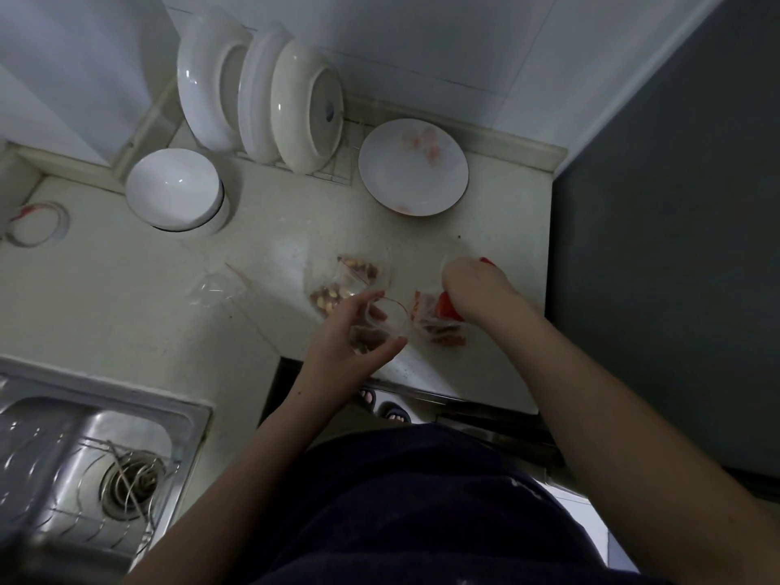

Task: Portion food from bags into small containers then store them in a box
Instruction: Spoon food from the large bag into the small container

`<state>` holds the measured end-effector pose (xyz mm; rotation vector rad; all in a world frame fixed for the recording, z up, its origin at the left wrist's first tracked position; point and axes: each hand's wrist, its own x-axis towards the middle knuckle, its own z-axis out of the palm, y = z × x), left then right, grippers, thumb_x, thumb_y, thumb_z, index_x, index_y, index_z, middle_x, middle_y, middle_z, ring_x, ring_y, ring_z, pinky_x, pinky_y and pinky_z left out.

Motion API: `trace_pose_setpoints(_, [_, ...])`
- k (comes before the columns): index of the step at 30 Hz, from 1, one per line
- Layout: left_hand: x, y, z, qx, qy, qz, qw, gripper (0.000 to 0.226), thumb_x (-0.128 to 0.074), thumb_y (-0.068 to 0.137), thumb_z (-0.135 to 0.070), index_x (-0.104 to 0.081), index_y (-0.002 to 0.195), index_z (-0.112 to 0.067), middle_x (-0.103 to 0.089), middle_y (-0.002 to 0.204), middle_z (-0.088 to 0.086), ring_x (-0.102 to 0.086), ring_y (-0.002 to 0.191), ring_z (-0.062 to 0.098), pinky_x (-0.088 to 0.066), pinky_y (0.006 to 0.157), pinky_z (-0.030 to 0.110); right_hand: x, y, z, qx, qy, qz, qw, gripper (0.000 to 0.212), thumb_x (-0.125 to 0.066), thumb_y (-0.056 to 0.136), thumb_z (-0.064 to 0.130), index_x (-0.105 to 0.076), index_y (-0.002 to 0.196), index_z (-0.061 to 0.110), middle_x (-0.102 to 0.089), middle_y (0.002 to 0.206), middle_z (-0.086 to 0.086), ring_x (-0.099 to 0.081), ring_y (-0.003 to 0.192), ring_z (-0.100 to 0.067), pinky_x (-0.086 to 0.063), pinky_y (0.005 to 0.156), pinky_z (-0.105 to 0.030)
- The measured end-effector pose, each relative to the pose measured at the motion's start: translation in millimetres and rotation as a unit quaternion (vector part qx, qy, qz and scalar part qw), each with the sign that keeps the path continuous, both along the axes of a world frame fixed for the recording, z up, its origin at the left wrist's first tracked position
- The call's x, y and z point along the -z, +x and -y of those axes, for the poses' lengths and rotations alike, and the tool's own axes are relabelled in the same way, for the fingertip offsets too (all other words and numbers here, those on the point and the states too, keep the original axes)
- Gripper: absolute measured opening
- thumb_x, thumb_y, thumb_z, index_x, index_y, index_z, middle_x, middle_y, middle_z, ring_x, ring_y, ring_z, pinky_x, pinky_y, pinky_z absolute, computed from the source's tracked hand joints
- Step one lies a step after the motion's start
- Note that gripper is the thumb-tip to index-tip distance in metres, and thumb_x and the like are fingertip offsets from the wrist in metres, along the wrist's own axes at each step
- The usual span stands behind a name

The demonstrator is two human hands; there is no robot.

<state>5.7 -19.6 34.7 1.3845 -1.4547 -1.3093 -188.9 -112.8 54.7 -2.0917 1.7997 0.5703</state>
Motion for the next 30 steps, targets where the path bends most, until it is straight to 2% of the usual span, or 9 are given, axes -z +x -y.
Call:
trace_pose_setpoints(4, [0.9,2.6,-0.6,-0.003,0.001,-0.002,1.000,0.055,-0.078,0.078,-0.034,-0.051,0.126,-0.039,-0.060,0.107,-0.015,-0.063,0.094,-0.003,-0.047,0.072,0.006,0.7,-8.7,1.3,0.129,0.061,0.016,0.990,0.011,-0.053,0.086,0.017,-0.059,0.085,0.008,-0.062,0.093,-0.010,-0.060,0.091,-0.031,-0.041,0.078,-0.028])
trace_pose_setpoints(6, [1.6,4.3,-1.1,-0.005,-0.004,0.004,1.000,0.055,-0.078,0.079,-0.032,-0.051,0.127,-0.037,-0.060,0.107,-0.012,-0.062,0.094,-0.004,-0.047,0.072,0.005,5.8,-24.5,-1.0,0.208,0.111,0.085,0.968,0.026,-0.053,0.090,0.012,-0.044,0.066,0.016,-0.053,0.082,-0.008,-0.053,0.078,-0.025,-0.042,0.074,-0.027])
trace_pose_setpoints(8, [2.2,5.9,-2.0,-0.007,-0.009,0.008,1.000,0.054,-0.078,0.079,-0.029,-0.051,0.127,-0.036,-0.060,0.106,-0.012,-0.063,0.093,-0.003,-0.047,0.072,0.005,6.8,-37.0,-8.2,0.289,0.154,0.179,0.928,0.036,-0.053,0.092,0.002,-0.039,0.063,0.018,-0.050,0.069,-0.004,-0.049,0.061,-0.018,-0.044,0.061,-0.020])
trace_pose_setpoints(10, [1.9,6.6,-2.6,-0.007,-0.007,0.007,1.000,0.053,-0.077,0.079,-0.031,-0.051,0.125,-0.037,-0.059,0.106,-0.013,-0.064,0.092,-0.002,-0.048,0.072,0.006,5.9,-45.0,-18.7,0.402,0.170,0.292,0.851,0.034,-0.059,0.087,-0.003,-0.043,0.061,0.013,-0.046,0.045,0.001,-0.042,0.037,-0.010,-0.037,0.042,-0.015])
trace_pose_setpoints(12, [0.7,5.4,-2.3,-0.007,-0.011,0.006,1.000,0.051,-0.076,0.078,-0.035,-0.051,0.123,-0.038,-0.059,0.105,-0.012,-0.063,0.092,-0.003,-0.047,0.072,0.005,2.6,-51.8,-27.0,0.469,0.163,0.361,0.790,0.027,-0.064,0.083,0.000,-0.050,0.063,0.011,-0.043,0.034,0.003,-0.039,0.027,-0.008,-0.034,0.036,-0.013])
trace_pose_setpoints(17, [0.8,2.2,-1.9,0.002,-0.014,0.026,1.000,0.052,-0.076,0.076,-0.038,-0.052,0.122,-0.033,-0.060,0.101,-0.019,-0.061,0.092,-0.009,-0.046,0.069,0.003,-13.8,-59.3,-41.4,0.493,0.128,0.386,0.769,0.012,-0.071,0.082,0.012,-0.062,0.074,0.014,-0.056,0.056,-0.006,-0.055,0.042,-0.013,-0.046,0.049,-0.024])
trace_pose_setpoints(22, [3.3,-0.7,-3.4,0.010,0.012,0.004,1.000,0.054,-0.079,0.079,-0.028,-0.053,0.127,-0.026,-0.059,0.101,-0.029,-0.064,0.088,-0.006,-0.047,0.068,0.003,-35.1,-66.2,-47.2,0.515,0.084,0.407,0.750,0.004,-0.064,0.088,0.016,-0.065,0.086,0.012,-0.061,0.045,0.001,-0.056,0.036,-0.008,-0.041,0.037,-0.016])
trace_pose_setpoints(25, [1.3,-2.7,-4.9,0.018,0.007,0.000,1.000,0.056,-0.078,0.079,-0.028,-0.054,0.130,-0.022,-0.062,0.100,-0.020,-0.065,0.088,-0.004,-0.047,0.069,0.003,-49.8,-70.8,-49.4,0.523,0.072,0.429,0.733,0.013,-0.050,0.095,0.006,-0.061,0.089,0.011,-0.063,0.044,0.002,-0.059,0.037,-0.007,-0.042,0.035,-0.014])
trace_pose_setpoints(30, [-1.4,-4.7,-5.6,0.027,0.006,-0.001,1.000,0.058,-0.078,0.079,-0.027,-0.053,0.131,-0.019,-0.060,0.103,-0.013,-0.066,0.086,-0.004,-0.047,0.069,0.003,-71.5,-73.5,-55.0,0.506,0.034,0.412,0.757,0.030,-0.037,0.094,-0.006,-0.060,0.081,0.009,-0.063,0.056,-0.011,-0.057,0.032,-0.007,-0.039,0.032,-0.013])
